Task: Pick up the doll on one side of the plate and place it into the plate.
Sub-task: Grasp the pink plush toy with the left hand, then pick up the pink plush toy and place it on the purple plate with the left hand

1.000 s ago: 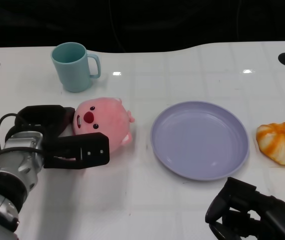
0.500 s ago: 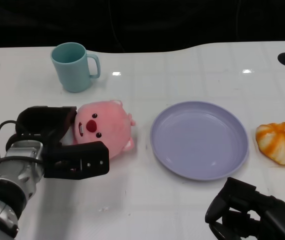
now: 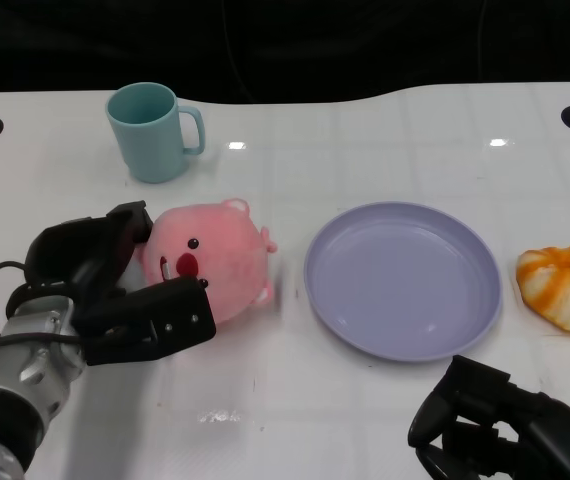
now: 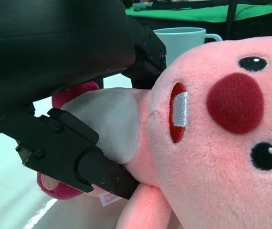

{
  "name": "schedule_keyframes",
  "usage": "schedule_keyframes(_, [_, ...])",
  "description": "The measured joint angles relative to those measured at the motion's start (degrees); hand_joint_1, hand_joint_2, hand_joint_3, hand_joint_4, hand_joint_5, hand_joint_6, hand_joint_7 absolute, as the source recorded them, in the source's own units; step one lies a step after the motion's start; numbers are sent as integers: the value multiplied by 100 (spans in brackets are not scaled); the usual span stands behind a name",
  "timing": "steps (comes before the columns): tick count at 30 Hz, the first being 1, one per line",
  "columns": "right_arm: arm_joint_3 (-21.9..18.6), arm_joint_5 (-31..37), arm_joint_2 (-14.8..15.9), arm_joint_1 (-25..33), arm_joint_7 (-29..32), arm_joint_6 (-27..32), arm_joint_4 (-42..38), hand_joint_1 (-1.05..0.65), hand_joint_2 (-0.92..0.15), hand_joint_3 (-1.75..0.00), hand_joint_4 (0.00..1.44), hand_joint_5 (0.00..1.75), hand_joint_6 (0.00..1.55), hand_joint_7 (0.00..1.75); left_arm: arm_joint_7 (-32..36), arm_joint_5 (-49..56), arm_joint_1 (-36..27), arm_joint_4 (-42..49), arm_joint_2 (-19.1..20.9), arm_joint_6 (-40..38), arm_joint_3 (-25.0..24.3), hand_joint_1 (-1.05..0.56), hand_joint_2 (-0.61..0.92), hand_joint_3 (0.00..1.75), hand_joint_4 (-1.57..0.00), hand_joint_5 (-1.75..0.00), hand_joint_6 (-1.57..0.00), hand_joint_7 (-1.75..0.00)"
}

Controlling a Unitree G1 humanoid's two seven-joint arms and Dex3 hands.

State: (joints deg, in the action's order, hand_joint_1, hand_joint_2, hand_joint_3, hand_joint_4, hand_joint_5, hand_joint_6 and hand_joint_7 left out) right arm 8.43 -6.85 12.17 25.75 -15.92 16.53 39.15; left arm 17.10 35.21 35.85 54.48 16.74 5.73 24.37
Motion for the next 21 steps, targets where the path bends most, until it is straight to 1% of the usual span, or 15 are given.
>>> schedule_keyframes(3, [-15,-11,4,4,-4,2,6,-24,-87,-61,65,175,45,166,-244,-188,-272,-689,40,-176,-228,-14,61,86,-86,-175,-68,-175])
schedule_keyframes(5, [-29,-14,8,-2,-4,3,8,-23,-87,-61,66,175,45,166,-432,-294,-420,-1230,68,-290,-394,-15,56,100,-87,-175,-68,-175])
schedule_keyframes(8, [-41,-11,14,-6,-7,1,4,-24,-88,-61,65,175,45,166,-669,-438,-537,-1829,89,-409,-570,-14,51,110,-90,-175,-71,-175])
schedule_keyframes(13, [-35,-13,13,-7,-10,1,-3,-23,-87,-61,65,175,45,166,-880,-420,-580,-2448,81,-448,-625,-16,46,109,-93,-175,-73,-175])
schedule_keyframes(16, [-9,-12,12,-6,-5,1,-3,-24,-87,-61,65,175,46,167,-974,-379,-573,-2639,-4,-468,-600,-15,45,108,-92,-175,-73,-175])
schedule_keyframes(20, [26,-5,8,-3,4,0,-3,-23,-87,-61,65,175,45,167,-1058,-340,-467,-2647,-222,-424,-485,-18,43,115,-92,-175,-73,-175])
schedule_keyframes(21, [33,-2,7,-2,11,0,-3,-23,-87,-61,65,175,45,166,-1084,-319,-395,-2621,-287,-416,-436,-19,41,112,-91,-175,-73,-172])
